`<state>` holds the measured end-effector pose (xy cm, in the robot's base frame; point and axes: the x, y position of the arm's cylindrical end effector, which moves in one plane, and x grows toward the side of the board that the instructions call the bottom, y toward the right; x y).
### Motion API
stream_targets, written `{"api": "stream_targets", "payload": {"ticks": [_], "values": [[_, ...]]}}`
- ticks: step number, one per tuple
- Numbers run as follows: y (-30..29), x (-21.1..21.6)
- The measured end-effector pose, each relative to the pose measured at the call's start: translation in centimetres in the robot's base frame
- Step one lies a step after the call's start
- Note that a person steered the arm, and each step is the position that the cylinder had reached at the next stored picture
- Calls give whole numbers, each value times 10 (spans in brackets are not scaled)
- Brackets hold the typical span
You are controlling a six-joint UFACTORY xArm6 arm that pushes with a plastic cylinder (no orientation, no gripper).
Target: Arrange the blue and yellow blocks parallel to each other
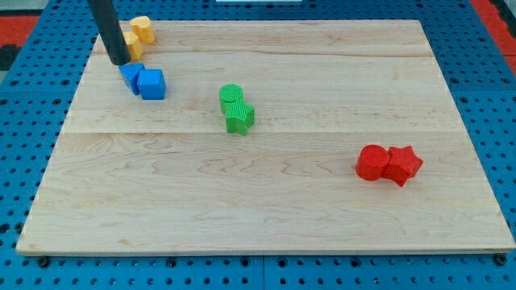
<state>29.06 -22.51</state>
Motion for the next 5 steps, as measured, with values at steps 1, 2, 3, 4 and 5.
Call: {"api": "stream_targets", "payload": {"ticks": [1, 2, 3, 4, 5], "values": [[0, -17], [-38, -16], [-61, -57], [-37, -99], [31, -85]]}}
